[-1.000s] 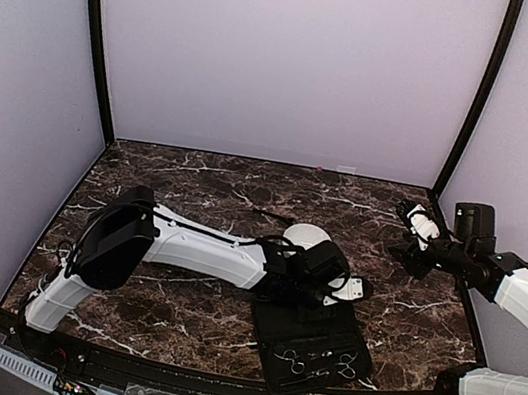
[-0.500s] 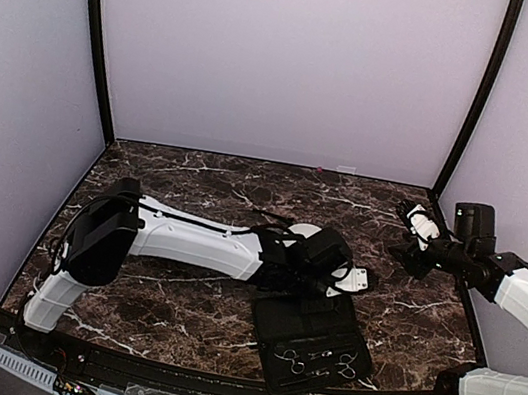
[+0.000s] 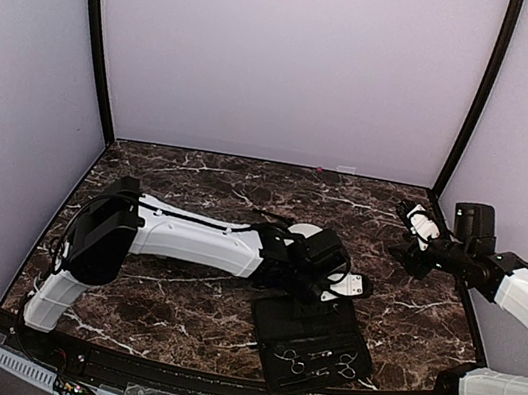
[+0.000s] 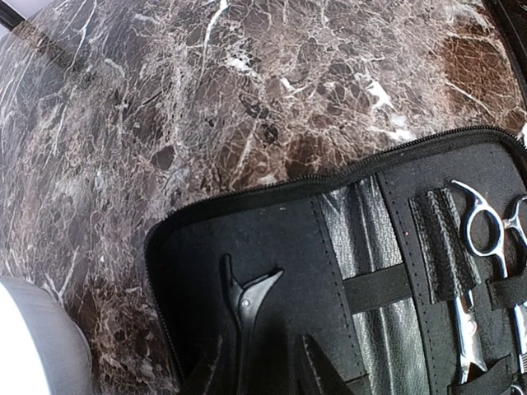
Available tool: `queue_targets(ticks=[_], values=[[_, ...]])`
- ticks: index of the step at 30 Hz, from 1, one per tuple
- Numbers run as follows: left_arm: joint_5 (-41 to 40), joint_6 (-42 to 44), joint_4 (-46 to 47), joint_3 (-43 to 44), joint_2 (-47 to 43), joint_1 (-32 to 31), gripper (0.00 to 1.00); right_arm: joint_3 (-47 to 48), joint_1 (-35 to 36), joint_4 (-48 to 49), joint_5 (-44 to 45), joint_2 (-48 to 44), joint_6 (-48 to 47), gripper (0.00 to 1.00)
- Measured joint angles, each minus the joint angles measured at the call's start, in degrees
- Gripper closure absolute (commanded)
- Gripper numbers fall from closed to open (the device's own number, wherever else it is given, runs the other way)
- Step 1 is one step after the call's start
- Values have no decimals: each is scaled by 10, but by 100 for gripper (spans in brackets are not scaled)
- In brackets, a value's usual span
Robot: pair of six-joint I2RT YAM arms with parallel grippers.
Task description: Sort the hair-cutting tools
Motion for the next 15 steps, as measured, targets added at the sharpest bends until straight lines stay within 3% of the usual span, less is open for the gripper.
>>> queue_targets(ticks=[9, 15], values=[[1, 0, 10, 2, 30, 7, 80, 0, 0, 0, 0, 0, 0, 53], [-4, 0, 12, 11, 38, 8, 92, 0, 0, -1, 0, 0, 0, 53]])
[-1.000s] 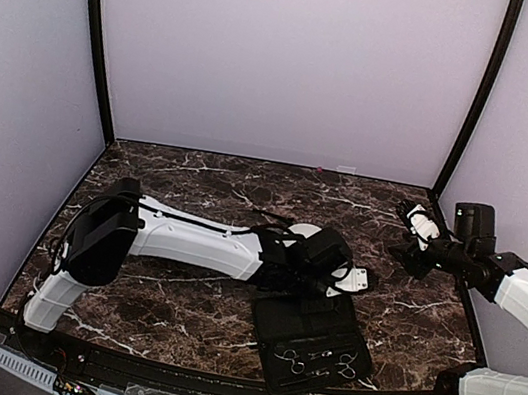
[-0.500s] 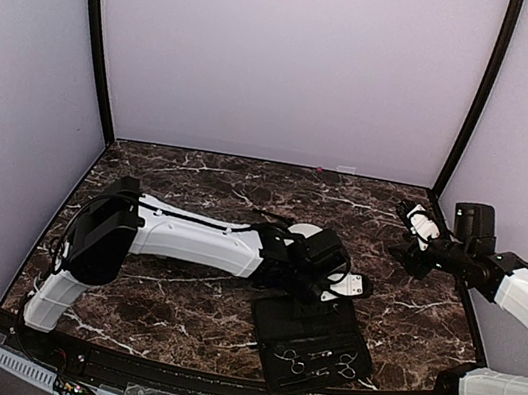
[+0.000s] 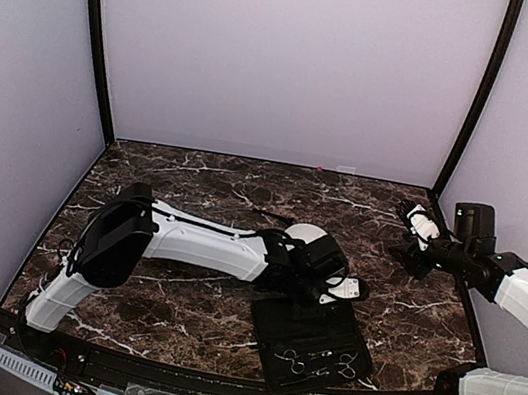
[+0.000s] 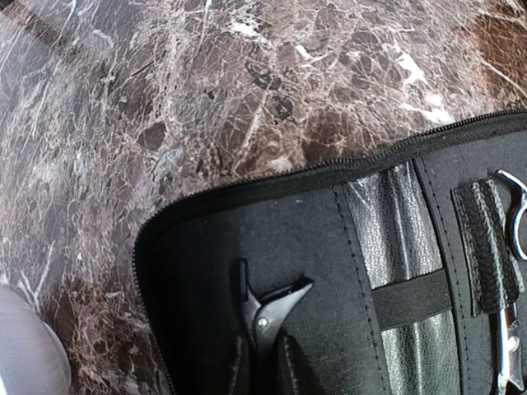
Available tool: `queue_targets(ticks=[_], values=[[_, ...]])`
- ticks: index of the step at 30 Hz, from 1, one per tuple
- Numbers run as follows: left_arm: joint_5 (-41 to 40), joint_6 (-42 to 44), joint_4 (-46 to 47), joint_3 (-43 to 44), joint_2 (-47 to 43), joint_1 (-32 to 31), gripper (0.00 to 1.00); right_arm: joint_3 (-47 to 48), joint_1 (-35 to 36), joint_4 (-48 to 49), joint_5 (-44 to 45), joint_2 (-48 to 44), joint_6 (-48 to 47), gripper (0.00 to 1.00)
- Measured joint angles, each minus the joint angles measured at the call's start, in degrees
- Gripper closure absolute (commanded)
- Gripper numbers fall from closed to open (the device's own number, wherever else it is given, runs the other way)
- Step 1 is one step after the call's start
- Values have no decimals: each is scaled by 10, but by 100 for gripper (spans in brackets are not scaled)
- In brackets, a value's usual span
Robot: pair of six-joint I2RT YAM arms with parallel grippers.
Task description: Sort the hair-cutting tools
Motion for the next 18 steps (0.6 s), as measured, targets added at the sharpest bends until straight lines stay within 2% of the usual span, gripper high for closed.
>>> queue_targets(ticks=[3, 11, 18], values=[[-3, 0, -3, 2, 0, 0, 96, 0, 0, 0, 0, 0, -1, 53], [1, -39, -45, 34, 1, 10, 96, 0, 0, -1, 0, 0, -5, 53], [2, -67, -63, 29, 1, 21, 96, 0, 0, -1, 0, 0, -6, 53]])
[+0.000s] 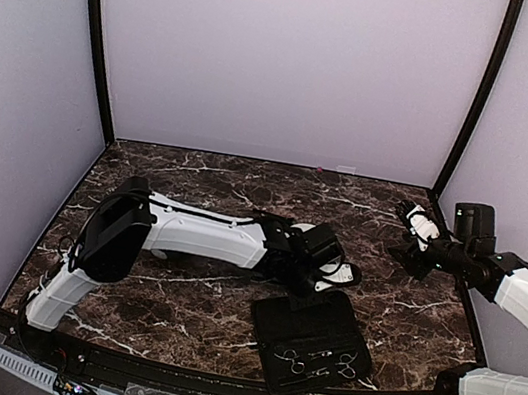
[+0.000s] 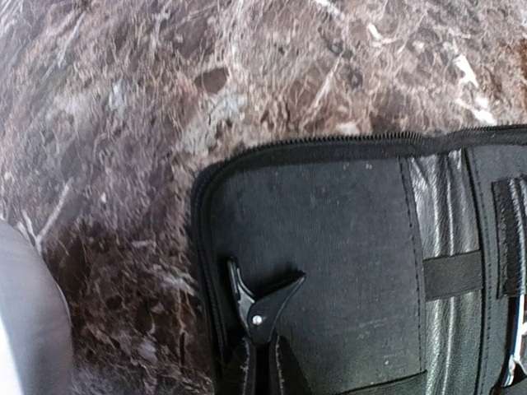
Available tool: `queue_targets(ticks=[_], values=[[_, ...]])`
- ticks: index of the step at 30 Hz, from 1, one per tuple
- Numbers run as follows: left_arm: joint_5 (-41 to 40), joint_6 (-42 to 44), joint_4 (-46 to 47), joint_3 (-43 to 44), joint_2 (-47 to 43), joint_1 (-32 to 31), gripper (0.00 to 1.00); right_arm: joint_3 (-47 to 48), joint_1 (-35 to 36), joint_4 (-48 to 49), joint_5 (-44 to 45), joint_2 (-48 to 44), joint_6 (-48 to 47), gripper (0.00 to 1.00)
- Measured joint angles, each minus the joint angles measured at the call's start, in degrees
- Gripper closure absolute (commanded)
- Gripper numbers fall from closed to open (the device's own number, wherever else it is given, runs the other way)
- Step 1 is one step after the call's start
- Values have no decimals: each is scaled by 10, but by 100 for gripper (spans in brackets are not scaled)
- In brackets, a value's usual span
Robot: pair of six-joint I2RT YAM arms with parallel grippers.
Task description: Sort the hair-cutting tools
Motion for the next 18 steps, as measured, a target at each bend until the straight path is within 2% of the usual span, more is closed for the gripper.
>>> queue_targets(ticks=[18], values=[[3, -40, 32, -89, -44, -1, 95, 0, 0, 0, -2, 1, 0, 53]])
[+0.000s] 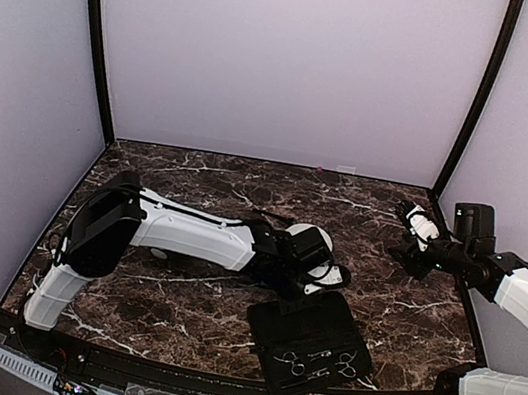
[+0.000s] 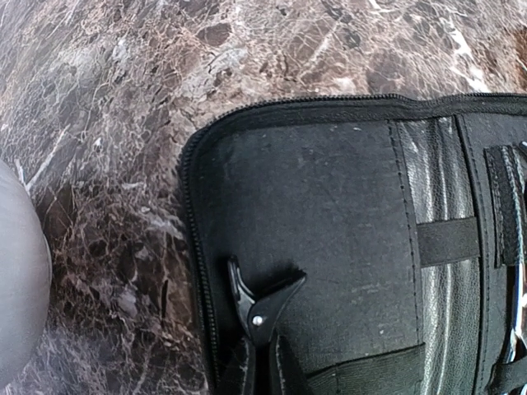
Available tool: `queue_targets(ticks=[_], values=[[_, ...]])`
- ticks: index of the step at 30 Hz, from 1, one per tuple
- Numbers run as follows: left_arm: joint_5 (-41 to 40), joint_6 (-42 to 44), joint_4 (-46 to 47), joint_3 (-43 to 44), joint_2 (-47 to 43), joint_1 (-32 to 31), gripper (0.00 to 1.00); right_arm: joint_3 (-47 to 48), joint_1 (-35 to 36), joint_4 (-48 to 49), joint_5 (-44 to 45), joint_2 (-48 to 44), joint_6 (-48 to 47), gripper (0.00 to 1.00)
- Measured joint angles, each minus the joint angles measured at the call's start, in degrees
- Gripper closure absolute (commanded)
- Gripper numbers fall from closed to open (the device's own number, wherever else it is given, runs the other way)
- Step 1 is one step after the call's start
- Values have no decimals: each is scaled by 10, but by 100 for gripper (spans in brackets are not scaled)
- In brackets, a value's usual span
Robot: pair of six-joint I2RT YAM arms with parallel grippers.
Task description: Sort the hair-cutting tools
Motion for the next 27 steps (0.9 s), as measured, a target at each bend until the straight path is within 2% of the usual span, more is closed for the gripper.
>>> queue_targets(ticks=[17, 27], values=[[15, 18, 45, -52, -25, -8, 92, 0, 0, -2, -2, 3, 0, 53], [38, 16, 40, -52, -25, -7, 77, 0, 0, -4, -2, 3, 0, 53]])
